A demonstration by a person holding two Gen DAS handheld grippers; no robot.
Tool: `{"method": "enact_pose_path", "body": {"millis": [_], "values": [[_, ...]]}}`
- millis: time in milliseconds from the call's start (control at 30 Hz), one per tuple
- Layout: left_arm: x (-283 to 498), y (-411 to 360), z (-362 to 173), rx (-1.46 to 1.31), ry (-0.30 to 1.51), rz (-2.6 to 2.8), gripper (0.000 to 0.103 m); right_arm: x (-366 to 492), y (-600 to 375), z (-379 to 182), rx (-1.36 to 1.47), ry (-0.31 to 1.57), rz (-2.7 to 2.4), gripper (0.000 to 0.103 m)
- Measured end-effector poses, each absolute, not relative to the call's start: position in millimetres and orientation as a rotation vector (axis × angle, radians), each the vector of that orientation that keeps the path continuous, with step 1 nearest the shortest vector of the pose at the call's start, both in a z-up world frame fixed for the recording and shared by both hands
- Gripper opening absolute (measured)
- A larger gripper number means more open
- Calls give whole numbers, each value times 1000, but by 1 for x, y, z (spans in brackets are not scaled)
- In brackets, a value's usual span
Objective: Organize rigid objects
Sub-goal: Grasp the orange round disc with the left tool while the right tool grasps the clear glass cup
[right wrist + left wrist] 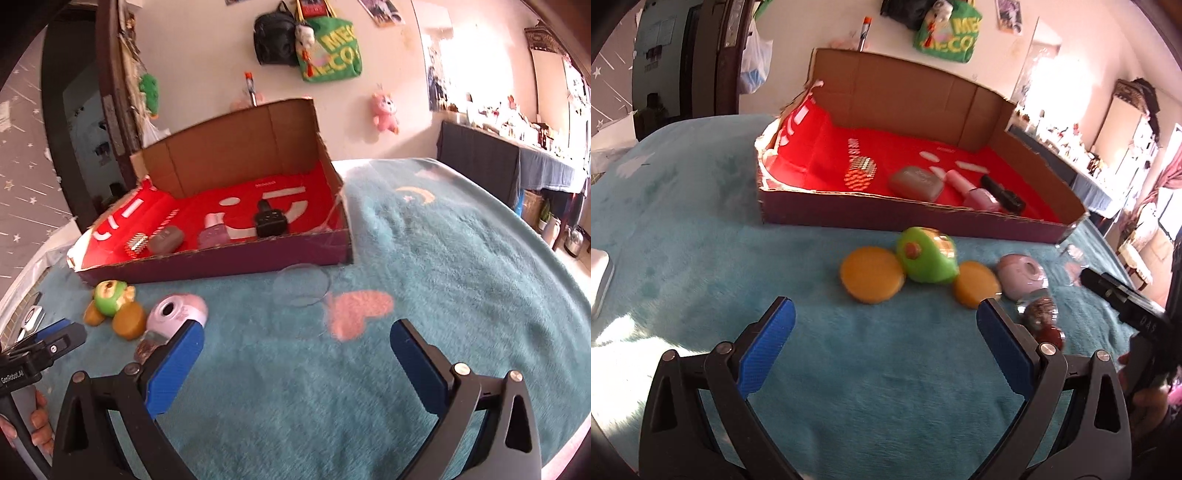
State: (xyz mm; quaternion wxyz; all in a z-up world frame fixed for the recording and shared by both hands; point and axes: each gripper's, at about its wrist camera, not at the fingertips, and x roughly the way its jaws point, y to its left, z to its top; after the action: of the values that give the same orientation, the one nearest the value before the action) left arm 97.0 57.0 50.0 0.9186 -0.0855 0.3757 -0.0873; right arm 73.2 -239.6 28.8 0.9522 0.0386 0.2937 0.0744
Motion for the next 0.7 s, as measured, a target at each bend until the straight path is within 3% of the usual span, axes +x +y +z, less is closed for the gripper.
{"method": "enact_pose_path", "body": {"millis": [133,200,467,533,567,700], "values": [[109,64,47,-155,839,-172,99,88,-241,34,56,647,142,103],[114,67,46,-164,857,-186,97,96,-237,35,23,682,135,98],[135,62,47,-124,900,-230,79,115,-227,37,-16,738,147,90],[137,61,49,-127,900,-243,73,119,-226,36,-12,750,157,82],[139,60,49,-130,901,-250,63,121,-226,35,-9,756,161,80],[143,59,48,-144,909,-281,36,127,-227,30,12,784,190,49]]}}
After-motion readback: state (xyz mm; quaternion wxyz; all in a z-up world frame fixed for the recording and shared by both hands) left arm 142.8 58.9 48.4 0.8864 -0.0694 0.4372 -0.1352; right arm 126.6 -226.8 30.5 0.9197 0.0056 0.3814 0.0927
